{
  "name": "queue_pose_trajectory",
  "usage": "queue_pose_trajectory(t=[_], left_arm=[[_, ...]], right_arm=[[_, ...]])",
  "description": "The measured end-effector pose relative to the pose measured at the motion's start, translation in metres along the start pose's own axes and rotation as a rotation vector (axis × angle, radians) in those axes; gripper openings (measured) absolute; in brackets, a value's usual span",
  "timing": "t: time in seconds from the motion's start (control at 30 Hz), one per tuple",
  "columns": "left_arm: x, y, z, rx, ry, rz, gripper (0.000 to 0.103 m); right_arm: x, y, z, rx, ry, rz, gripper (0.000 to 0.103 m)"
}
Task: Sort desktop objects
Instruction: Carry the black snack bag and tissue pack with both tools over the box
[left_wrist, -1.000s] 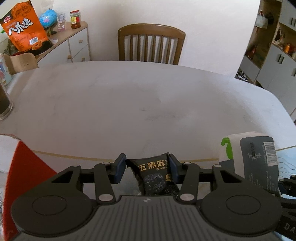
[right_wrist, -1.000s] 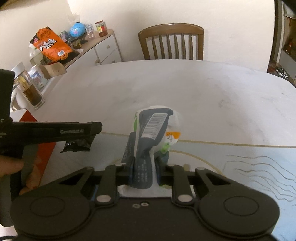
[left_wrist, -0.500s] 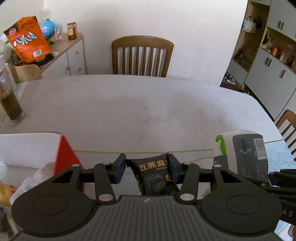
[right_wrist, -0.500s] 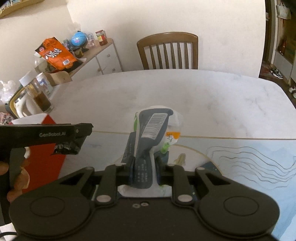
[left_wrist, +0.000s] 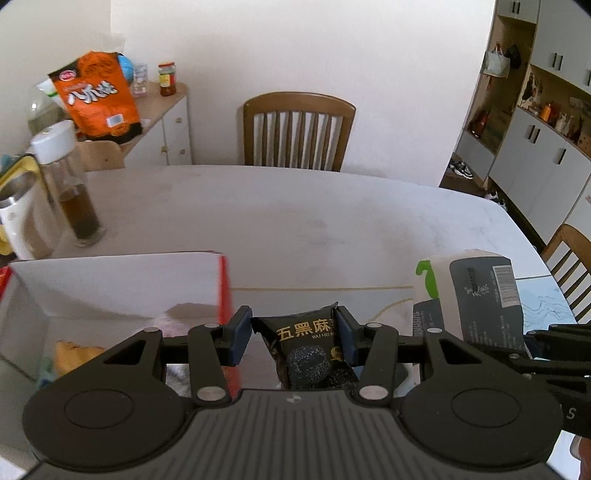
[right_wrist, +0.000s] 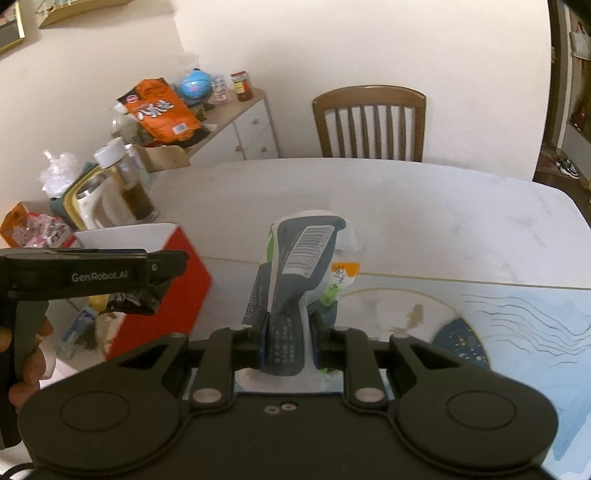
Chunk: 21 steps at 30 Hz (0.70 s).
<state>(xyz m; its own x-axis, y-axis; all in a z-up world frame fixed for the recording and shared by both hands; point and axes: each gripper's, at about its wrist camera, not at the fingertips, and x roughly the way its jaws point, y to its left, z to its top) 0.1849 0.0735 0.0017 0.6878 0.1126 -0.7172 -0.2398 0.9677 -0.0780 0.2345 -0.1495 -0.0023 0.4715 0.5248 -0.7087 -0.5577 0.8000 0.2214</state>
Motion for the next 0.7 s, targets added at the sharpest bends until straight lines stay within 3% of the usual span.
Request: queue_pose_trajectory(t=[0.7], left_arm=[[-0.073,0.095,-0.019,-0.019,-0.04,0.043,0.047]], right_arm=[[-0.013,0.115,-0.002,-0.131,-0.017,0.069,0.021]])
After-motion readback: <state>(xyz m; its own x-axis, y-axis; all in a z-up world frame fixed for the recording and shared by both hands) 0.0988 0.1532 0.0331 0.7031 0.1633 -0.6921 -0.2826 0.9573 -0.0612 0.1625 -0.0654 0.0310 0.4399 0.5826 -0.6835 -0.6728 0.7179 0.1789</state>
